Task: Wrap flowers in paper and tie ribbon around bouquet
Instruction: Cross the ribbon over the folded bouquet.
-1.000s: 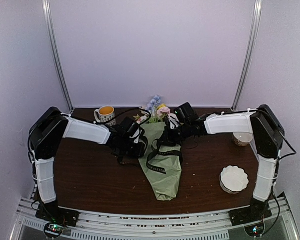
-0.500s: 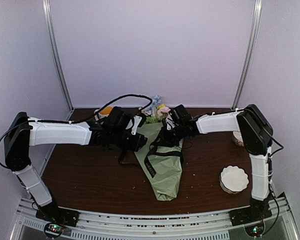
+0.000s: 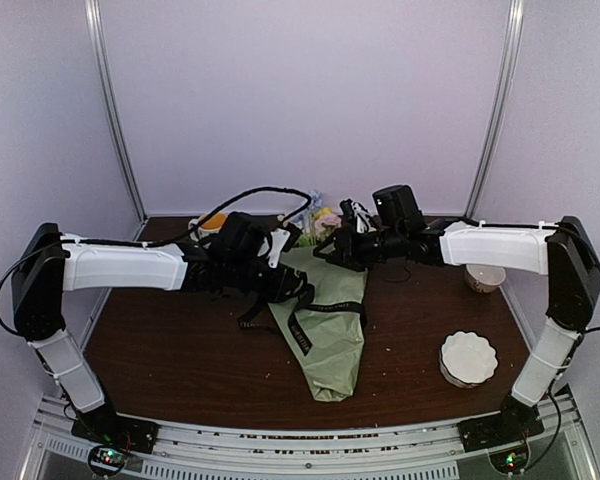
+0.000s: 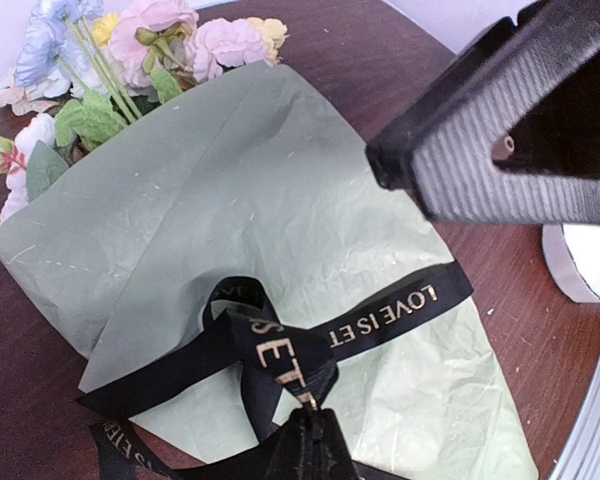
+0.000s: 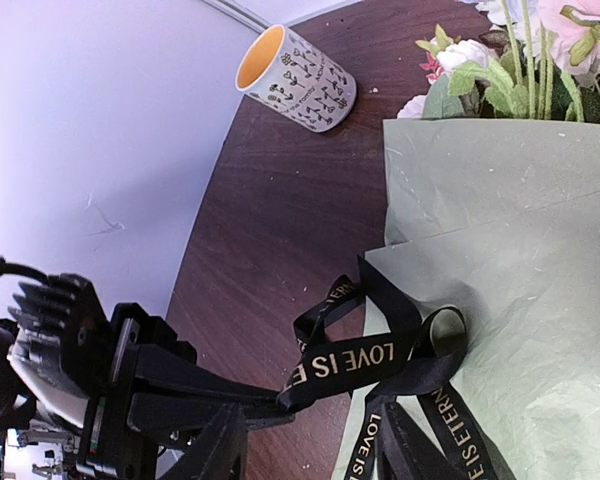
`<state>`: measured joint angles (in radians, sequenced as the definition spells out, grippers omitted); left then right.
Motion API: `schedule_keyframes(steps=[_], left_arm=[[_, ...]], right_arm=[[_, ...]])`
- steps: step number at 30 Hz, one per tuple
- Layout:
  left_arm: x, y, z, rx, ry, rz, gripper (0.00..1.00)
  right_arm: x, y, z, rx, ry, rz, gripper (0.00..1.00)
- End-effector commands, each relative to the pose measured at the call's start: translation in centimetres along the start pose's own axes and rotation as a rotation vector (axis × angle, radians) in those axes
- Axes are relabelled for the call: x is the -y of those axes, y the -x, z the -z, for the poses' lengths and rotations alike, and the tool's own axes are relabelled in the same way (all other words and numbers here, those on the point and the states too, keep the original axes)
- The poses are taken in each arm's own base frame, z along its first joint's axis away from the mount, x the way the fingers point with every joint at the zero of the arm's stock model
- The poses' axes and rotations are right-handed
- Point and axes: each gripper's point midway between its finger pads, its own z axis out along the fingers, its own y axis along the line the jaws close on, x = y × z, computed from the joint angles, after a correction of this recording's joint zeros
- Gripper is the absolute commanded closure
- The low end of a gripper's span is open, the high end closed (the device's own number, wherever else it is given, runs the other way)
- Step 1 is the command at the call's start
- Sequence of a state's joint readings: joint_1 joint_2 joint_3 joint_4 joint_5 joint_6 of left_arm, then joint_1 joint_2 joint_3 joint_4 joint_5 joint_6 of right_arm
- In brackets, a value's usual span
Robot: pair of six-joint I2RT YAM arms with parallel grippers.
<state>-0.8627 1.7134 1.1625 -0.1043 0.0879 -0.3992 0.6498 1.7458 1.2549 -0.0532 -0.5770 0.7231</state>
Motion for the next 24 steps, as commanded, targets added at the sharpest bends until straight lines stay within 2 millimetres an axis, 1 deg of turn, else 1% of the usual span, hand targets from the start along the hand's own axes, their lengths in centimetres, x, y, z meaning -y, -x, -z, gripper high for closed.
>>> schedule_keyframes(steps=[1,5,7,9,12,14,16,19,20,24], left_arm=[[0.7,2.8,0.6,0.075,-0.026,-0.034,1.0],[1.1,3.8,2.2,0.102,-0.028,-0.052,1.0],[1.3,4.2,3.0,0.117,-0.034,-0.062,1.0],[1.5,4.5,3.6,0.131,-0.043,-0.057,1.0],[2.6,4.6,4.2,0.152,-0.1,-0.058,1.0],[3.2,4.7,4.7,0.159,-0.117,-0.082,1.0],[3.1,4.6,5.0,0.158,-0.085,-0.097,1.0],[2.8,4.5,5.3,0.146,-0.035,-0.117,1.0],[2.8,4.6,5.4,0.148,-0.027,-0.122,1.0],[3.3,4.5,5.4,0.148,-0.032,-0.137,1.0]], right_arm=[[-1.3,-0.8,1.1,-0.004,0.066,0.093,0.54],[-2.1,-1.5,2.3,-0.019,0.094,0.187,0.54],[-2.4,-1.6,2.8,-0.002,0.1,0.209,0.54],[-3.2,-1.7,2.9,0.007,0.145,0.201,0.55],[-5.0,-3.2,2.5,-0.007,0.203,0.233,0.57],[-4.8,-3.7,2.2,0.005,0.155,0.289,0.56],[-4.3,-3.5,2.0,0.015,0.105,0.325,0.58],[-2.6,-3.0,1.6,0.01,-0.018,0.382,0.59],[-2.2,-3.1,1.4,0.006,-0.032,0.386,0.59],[-2.4,-3.5,0.8,0.017,0.005,0.386,0.59]])
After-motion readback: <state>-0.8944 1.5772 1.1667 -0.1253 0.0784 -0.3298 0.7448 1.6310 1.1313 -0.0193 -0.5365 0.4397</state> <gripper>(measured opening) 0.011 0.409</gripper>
